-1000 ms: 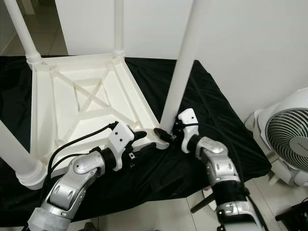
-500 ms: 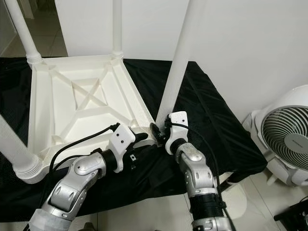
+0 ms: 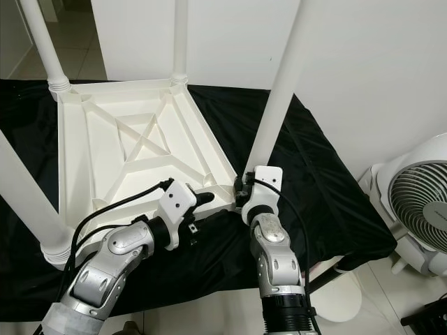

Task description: Building children table

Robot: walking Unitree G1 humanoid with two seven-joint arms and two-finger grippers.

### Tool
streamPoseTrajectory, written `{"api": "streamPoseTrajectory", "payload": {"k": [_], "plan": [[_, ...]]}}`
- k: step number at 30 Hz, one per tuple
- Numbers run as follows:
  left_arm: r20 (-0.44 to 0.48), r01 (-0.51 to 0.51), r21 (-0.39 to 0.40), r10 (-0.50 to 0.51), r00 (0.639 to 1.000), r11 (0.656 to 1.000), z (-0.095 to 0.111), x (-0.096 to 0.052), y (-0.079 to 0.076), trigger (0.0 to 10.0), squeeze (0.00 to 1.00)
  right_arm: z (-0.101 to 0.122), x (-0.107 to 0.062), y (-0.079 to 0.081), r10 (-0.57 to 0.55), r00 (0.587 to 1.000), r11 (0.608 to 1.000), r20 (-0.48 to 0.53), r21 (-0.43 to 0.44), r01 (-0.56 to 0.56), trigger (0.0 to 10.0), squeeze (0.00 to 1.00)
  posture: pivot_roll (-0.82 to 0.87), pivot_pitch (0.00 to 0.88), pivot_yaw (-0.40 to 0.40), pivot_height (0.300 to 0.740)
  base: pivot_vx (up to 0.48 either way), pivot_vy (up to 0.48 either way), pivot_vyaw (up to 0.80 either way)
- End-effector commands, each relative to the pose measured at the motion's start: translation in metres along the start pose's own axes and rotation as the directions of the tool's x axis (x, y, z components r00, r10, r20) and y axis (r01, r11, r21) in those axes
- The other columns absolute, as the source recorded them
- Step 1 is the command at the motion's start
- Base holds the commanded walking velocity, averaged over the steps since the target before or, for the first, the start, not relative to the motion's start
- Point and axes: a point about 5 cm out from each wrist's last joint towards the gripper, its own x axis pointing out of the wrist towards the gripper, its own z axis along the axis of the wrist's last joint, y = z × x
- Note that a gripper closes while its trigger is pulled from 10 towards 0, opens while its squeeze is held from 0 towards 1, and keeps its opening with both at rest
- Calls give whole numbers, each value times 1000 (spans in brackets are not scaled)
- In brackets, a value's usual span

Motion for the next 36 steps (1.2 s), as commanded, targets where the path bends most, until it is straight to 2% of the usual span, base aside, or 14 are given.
{"api": "streamPoseTrajectory", "payload": {"k": [1, 8, 9, 13, 15, 18, 19, 22, 24, 25, 26, 27, 29, 36], "plan": [[-12, -16, 1, 16, 1000, 1000, -3, 2, -1, 10000, 0, 1, 1, -11, -40, 999, 999, -5, -3, 40, 10000, 1000, 89, 0, -100, 740, 0, 0, 0], [-14, -15, 2, 15, 1000, 1000, -3, 1, -1, 10000, 0, 3, 7, -16, 46, 999, 998, -21, -32, -46, 10000, 1000, 92, 0, -100, 740, 0, 0, 0], [-15, -16, 1, 16, 1000, 1000, -3, 1, -1, 10000, 0, 5, 13, -20, 185, 981, 978, -48, -90, -189, 10000, 0, 93, 0, -98, 740, 0, 0, 0], [-15, -15, 1, 15, 1000, 1000, -3, 1, -1, 10000, 0, 10, 15, -23, 335, 941, 930, -55, -138, -340, 10000, 0, 92, 0, -97, 740, 0, 0, 0], [-15, -15, 1, 15, 1000, 1000, -3, 1, -1, 10000, 0, 10, 15, -23, 335, 941, 930, -55, -138, -340, 10000, 0, 92, 0, -97, 740, 0, 0, 0], [-15, -13, 5, 13, 1000, 1000, -3, 1, 0, 10000, 0, 17, 15, -26, 525, 849, 823, -66, -215, -525, 10000, 0, 96, 0, -95, 740, 0, 0, 0], [-15, -13, 5, 13, 1000, 1000, -3, 1, 0, 10000, 0, 17, 15, -26, 525, 849, 823, -66, -215, -525, 10000, 0, 96, 0, -95, 740, 0, 0, 0], [-15, -15, 7, 15, 1000, 1000, -3, 0, 1, 10000, 0, 20, 17, -34, 603, 793, 756, -93, -251, -604, 10000, 0, 102, 0, -96, 740, 0, 0, 0], [-15, -16, 7, 16, 1000, 1000, -3, 0, 2, 10000, 0, 20, 17, -35, 618, 779, 743, -101, -250, -621, 10000, 0, 103, 0, -96, 740, 0, 0, 0], [-16, -17, 8, 17, 1000, 1000, -3, 0, 2, 10000, 0, 18, 18, -37, 633, 765, 726, -119, -251, -640, 3216, 0, 104, 0, -94, 740, 0, 0, 0], [-16, -17, 8, 17, 1000, 1000, -3, 0, 2, 10000, 0, 18, 18, -37, 633, 765, 726, -119, -251, -640, 3216, 0, 104, 0, -94, 740, 0, 0, 0], [-16, -18, 7, 18, 1000, 1000, -3, 0, 2, 10000, 0, 14, 18, -39, 642, 751, 714, -156, -235, -659, 78, 0, 105, 0, -96, 740, 0, 0, 0], [-17, -18, 8, 19, 1000, 1000, -3, -1, 1, 10000, 0, 7, 19, -43, 659, 720, 686, -216, -218, -694, 0, 0, 108, 0, -97, 740, 0, 0, 0], [-18, -20, 7, 20, 1000, 1000, -2, -2, 1, 10000, 0, 3, 16, -43, 685, 685, 656, -248, -200, -728, 0, 0, 112, 0, -98, 740, 0, 0, 0]]}}
